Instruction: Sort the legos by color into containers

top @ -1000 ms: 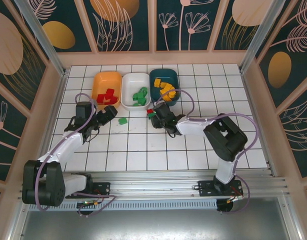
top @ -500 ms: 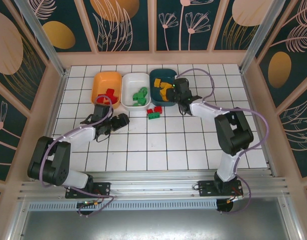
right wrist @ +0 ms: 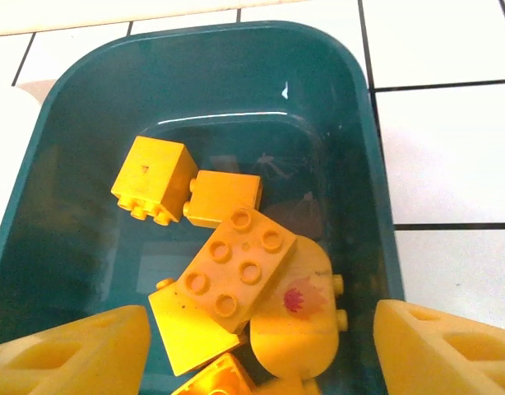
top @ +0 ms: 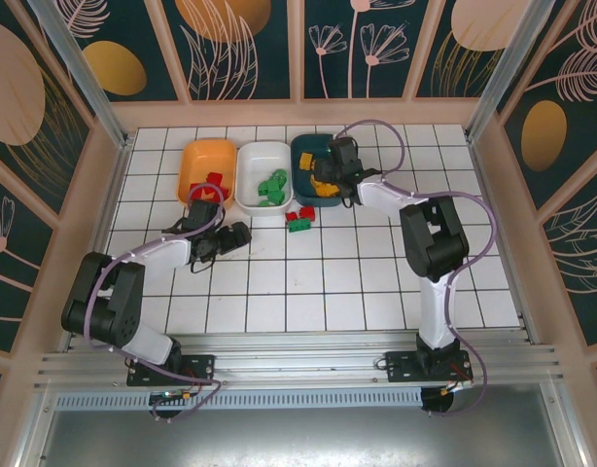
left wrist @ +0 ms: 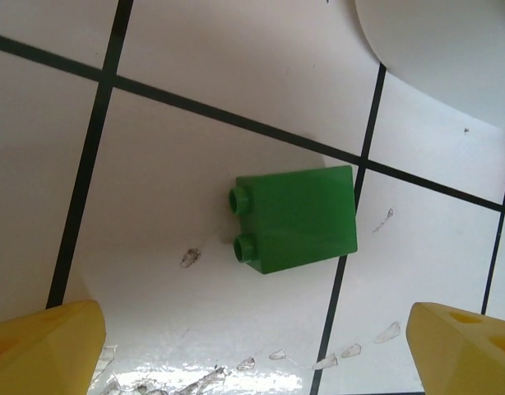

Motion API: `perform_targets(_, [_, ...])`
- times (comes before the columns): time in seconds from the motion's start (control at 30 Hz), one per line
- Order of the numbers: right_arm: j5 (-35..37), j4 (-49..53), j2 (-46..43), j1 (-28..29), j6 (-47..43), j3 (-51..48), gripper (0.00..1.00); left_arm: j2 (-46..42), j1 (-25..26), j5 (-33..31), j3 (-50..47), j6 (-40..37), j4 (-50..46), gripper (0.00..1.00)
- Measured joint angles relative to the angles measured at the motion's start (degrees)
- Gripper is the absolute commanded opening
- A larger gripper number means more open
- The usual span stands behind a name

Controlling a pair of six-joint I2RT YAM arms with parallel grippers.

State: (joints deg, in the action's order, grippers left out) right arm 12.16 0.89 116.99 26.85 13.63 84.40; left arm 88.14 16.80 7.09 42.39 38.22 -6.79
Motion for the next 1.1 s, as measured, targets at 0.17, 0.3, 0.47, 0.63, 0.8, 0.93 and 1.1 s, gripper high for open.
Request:
perform_targets(0.17, [0.8,0.0,-7.3,0.7,0.2,-5.6,0.74,3.0,1.1,-3.3,4.5,-0.7,-1.7,0.93])
perform_targets(0.3, [1.4,-1.1,-16.1,2.8,1.0,-13.4,0.74,7.0,2.7,-6.5,8.1,-1.4,-3.4,0.88])
perform_targets(0.47, [1.4,-2.6,-23.3,5.2,3.1,-22.5,0.73,12.7,3.7,-10.1,12.8,-1.8,-6.6,0.79])
perform_targets(0.63, [1.4,-3.6,-27.6,7.1,5.2,-31.6,0.72,16.2,5.0,-13.3,17.6,-2.0,-10.3,0.69])
perform_targets(0.8, [1.8,-3.6,-29.2,7.4,6.3,-35.9,0.72,18.2,6.1,-16.7,20.3,-2.1,-14.3,0.59])
perform_targets(0.93, [1.9,-3.5,-31.9,7.4,6.5,-37.0,0.71,18.8,7.3,-18.5,21.1,-2.1,-15.1,0.53])
perform_targets(1.1, [1.9,-3.7,-35.4,7.4,6.4,-38.1,0.71,19.0,9.0,-19.4,21.3,-1.9,-15.0,0.43])
